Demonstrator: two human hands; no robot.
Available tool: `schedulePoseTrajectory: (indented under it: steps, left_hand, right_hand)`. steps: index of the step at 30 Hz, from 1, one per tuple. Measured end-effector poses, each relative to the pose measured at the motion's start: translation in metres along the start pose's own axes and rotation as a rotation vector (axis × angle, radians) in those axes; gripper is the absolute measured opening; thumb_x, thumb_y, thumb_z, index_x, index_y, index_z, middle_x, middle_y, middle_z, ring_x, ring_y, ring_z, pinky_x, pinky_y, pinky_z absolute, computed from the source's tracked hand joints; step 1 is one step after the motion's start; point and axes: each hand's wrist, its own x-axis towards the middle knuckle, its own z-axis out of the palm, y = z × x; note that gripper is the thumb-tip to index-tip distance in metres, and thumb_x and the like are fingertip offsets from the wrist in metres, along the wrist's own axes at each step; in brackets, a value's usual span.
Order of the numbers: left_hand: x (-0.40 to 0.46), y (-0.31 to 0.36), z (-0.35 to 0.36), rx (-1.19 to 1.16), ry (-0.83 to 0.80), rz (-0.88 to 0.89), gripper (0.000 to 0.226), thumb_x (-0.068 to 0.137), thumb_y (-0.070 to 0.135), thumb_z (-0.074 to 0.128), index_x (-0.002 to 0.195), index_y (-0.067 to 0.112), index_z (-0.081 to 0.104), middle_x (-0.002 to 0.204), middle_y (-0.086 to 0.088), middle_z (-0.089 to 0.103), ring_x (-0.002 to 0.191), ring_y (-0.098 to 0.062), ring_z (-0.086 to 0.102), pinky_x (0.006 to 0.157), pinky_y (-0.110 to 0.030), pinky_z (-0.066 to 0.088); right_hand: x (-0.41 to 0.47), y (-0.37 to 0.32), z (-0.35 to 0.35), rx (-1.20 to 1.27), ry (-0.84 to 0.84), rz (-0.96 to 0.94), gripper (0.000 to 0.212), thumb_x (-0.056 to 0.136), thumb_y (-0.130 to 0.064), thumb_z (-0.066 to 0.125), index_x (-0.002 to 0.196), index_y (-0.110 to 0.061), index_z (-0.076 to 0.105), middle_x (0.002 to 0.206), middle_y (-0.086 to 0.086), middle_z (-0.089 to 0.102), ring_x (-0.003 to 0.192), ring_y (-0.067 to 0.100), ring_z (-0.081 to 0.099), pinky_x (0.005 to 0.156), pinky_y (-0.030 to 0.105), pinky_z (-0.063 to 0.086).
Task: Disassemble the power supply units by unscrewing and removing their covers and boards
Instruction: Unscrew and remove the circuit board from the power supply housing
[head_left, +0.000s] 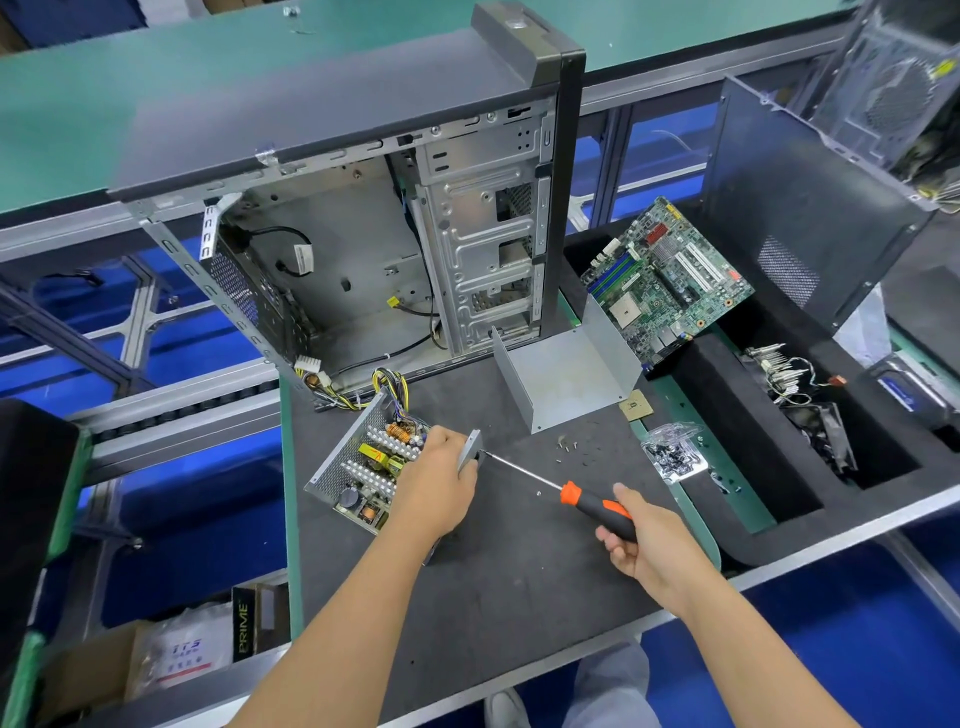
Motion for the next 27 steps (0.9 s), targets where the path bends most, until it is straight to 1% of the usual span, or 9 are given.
schedulePoseTrajectory:
  steps: [7,11,13,16,19,21,23,25,27]
  left_hand:
    - [0.000,0.000,0.001,-0.021,0.028,-0.002,0.018,0.102,0.026,0.049,0.112,0.014,0.058,0.123,0.000,0.044,0.092,-0.032,0.061,0.085,-0.046,0.052]
    - [-0.005,0.002,0.005,-0.009,0.107,0.017,0.043,0.098,0.031,0.060,0.138,0.021,0.049,0.130,0.000,0.050,0.112,-0.028,0.058,0.091,-0.043,0.051]
    - [-0.012,0.006,0.008,0.116,0.181,0.017,0.051,0.095,0.038,0.063,0.140,0.023,0.046,0.131,0.002,0.050,0.112,-0.026,0.059,0.085,-0.040,0.053]
    - [-0.022,0.012,0.008,0.302,0.361,0.129,0.058,0.080,0.036,0.083,0.129,0.015,0.060,0.120,-0.003,0.061,0.102,-0.029,0.063,0.074,-0.039,0.056]
    - [-0.021,0.009,0.011,0.333,0.524,0.324,0.062,0.064,0.027,0.094,0.120,0.014,0.070,0.114,-0.010,0.065,0.097,-0.034,0.058,0.078,-0.045,0.053]
    - [-0.019,0.005,0.014,0.368,0.596,0.459,0.041,0.067,0.025,0.093,0.104,0.020,0.075,0.106,-0.003,0.067,0.096,-0.029,0.052,0.076,-0.044,0.048]
    - [-0.017,0.001,0.016,0.377,0.665,0.550,0.017,0.075,0.023,0.089,0.084,0.022,0.075,0.088,0.006,0.067,0.089,-0.024,0.048,0.072,-0.041,0.040]
    - [-0.016,0.000,0.016,0.352,0.680,0.571,0.012,0.081,0.022,0.084,0.077,0.022,0.073,0.079,0.008,0.064,0.085,-0.023,0.048,0.071,-0.040,0.035]
    - [-0.016,0.001,0.014,0.340,0.651,0.564,0.011,0.085,0.025,0.079,0.077,0.023,0.072,0.078,0.008,0.063,0.085,-0.024,0.052,0.071,-0.041,0.036]
  right_hand:
    - [-0.001,0.004,-0.006,0.043,0.008,0.002,0.023,0.099,-0.031,0.056,0.097,-0.007,0.058,0.061,0.016,0.061,0.041,0.013,0.046,0.038,0.020,0.041]
    - [-0.002,0.004,-0.014,0.045,-0.007,0.020,0.021,0.099,-0.030,0.055,0.095,-0.009,0.057,0.060,0.014,0.059,0.040,0.012,0.042,0.035,0.018,0.037]
    - [-0.003,0.004,-0.017,0.050,-0.023,0.033,0.020,0.099,-0.029,0.055,0.094,-0.009,0.056,0.061,0.014,0.057,0.041,0.011,0.040,0.035,0.018,0.035]
    - [-0.003,0.002,-0.019,0.048,-0.044,0.044,0.020,0.099,-0.029,0.054,0.093,-0.010,0.056,0.061,0.013,0.055,0.041,0.011,0.039,0.035,0.017,0.033]
    - [-0.002,0.002,-0.020,0.037,-0.067,0.051,0.020,0.099,-0.029,0.054,0.096,-0.010,0.057,0.063,0.013,0.055,0.042,0.012,0.038,0.035,0.018,0.032]
    - [0.000,0.002,-0.022,0.041,-0.079,0.056,0.018,0.099,-0.029,0.053,0.099,-0.011,0.057,0.063,0.013,0.055,0.042,0.012,0.038,0.035,0.018,0.031]
    - [0.001,0.003,-0.023,0.031,-0.087,0.064,0.018,0.099,-0.029,0.054,0.100,-0.011,0.058,0.063,0.013,0.055,0.041,0.012,0.038,0.035,0.018,0.032]
    - [0.002,0.003,-0.026,0.025,-0.094,0.072,0.020,0.098,-0.030,0.056,0.097,-0.010,0.057,0.064,0.014,0.056,0.041,0.012,0.039,0.034,0.018,0.032]
    - [0.003,0.003,-0.028,0.023,-0.094,0.071,0.021,0.098,-0.030,0.056,0.096,-0.009,0.056,0.064,0.014,0.055,0.041,0.012,0.039,0.034,0.019,0.032]
